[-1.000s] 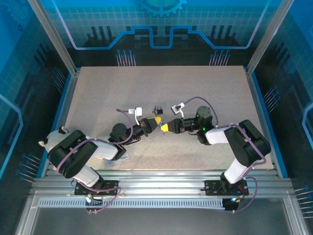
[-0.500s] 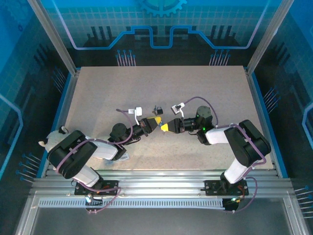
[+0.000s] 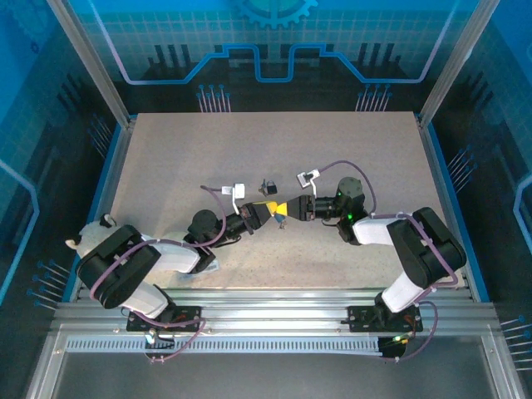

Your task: Lock with the key

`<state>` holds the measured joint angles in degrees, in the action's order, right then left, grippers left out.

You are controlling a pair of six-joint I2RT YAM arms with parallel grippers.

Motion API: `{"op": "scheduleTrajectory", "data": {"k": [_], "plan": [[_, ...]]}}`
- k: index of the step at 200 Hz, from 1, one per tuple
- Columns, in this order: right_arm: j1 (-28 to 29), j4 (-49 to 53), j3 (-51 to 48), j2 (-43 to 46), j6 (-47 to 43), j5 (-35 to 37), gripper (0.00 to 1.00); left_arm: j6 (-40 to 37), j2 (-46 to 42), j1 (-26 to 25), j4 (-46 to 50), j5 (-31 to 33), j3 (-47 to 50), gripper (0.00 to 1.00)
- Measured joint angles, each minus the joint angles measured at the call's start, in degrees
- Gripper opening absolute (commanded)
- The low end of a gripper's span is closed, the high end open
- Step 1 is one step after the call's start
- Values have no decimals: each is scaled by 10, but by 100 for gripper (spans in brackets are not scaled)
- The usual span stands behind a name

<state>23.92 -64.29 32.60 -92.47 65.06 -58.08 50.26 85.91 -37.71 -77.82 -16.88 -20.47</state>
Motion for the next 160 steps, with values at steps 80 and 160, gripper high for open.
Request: {"op": "scheduleTrajectory", "data": {"k": [80,160], "plan": [[-26,53,-18,77,-50,99,70,-23,-54,-6,108,-52,-6,0],[-41,205,-27,213,-155,239,100,-73,-101,-10,325,-37,-30,0]]}}
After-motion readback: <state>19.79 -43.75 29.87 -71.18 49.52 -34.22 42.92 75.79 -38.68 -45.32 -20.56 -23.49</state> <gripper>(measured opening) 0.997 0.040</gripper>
